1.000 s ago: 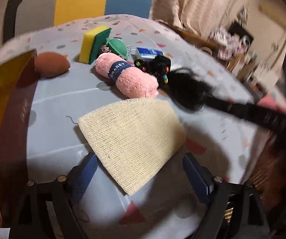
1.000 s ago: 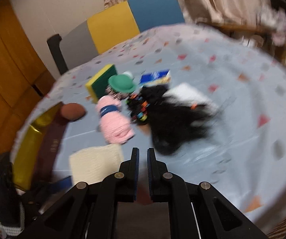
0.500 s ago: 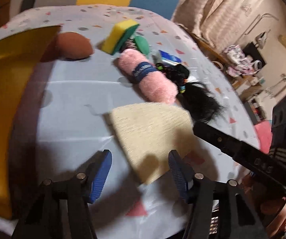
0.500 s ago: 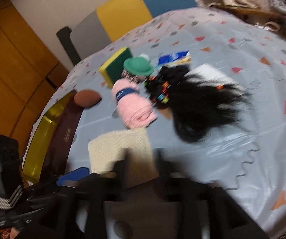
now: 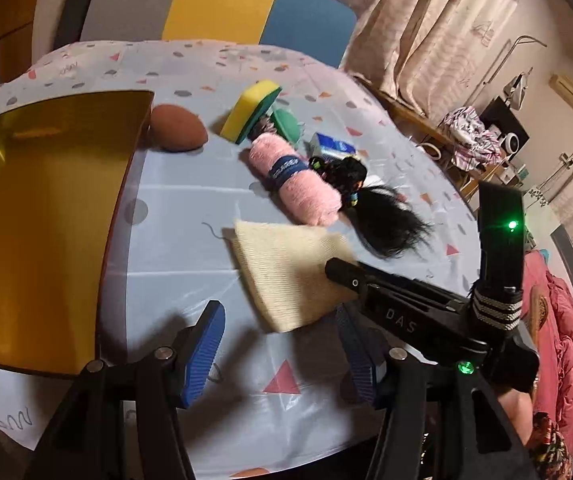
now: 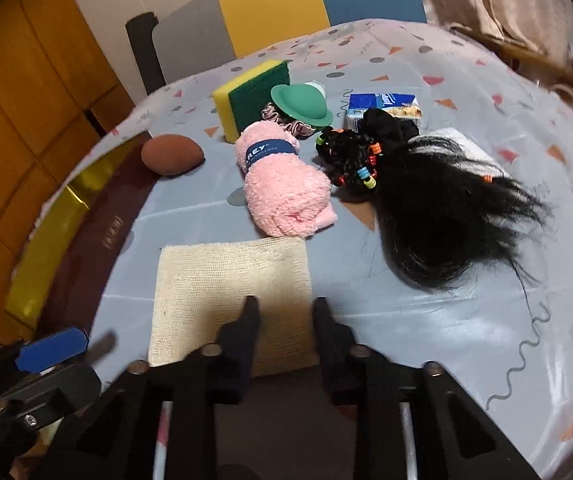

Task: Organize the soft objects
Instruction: 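Grasp the beige knitted cloth with the right gripper and lift it, then grasp the pink rolled towel with the left gripper while the right gripper holds the cloth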

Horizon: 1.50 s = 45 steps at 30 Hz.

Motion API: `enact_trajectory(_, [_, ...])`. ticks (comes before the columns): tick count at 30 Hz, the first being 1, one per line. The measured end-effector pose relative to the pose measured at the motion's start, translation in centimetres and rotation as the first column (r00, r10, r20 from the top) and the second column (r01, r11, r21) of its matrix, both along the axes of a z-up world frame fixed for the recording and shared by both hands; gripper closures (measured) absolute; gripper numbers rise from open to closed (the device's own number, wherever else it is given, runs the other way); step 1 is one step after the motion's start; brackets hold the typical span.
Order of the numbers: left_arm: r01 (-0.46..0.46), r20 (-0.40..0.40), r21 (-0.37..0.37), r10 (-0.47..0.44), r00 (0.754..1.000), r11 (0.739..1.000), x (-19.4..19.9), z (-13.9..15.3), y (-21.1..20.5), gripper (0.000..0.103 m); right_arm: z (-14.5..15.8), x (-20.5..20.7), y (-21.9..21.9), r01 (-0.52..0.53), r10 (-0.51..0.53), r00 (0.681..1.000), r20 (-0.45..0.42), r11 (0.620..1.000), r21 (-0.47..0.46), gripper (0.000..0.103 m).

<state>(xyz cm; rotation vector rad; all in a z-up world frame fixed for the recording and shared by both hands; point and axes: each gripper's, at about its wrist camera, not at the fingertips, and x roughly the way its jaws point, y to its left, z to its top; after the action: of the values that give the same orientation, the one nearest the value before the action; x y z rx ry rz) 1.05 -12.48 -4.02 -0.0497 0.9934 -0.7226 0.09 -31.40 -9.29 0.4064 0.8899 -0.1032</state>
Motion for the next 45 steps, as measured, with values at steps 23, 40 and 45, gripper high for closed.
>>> enact_trajectory(23, [-0.072,-0.084,0.044,0.075,0.994,0.996,8.3,-0.5,-9.0,0.039,8.9,-7.3,-6.4,0.370,-0.347,0.910,0.227,0.926,-0.068,0.092])
enact_trajectory(40, [-0.022,-0.067,0.146,0.032,0.997,0.989,11.8,-3.7,-13.1,0.063,8.1,-7.9,-7.7,0.401,-0.389,0.890,0.239,0.916,-0.002,0.092])
enact_trajectory(45, [-0.017,-0.070,0.072,0.022,0.997,0.997,10.3,-2.4,-9.9,0.063,8.1,-7.8,-7.3,0.396,-0.384,0.892,0.239,0.918,-0.001,0.092])
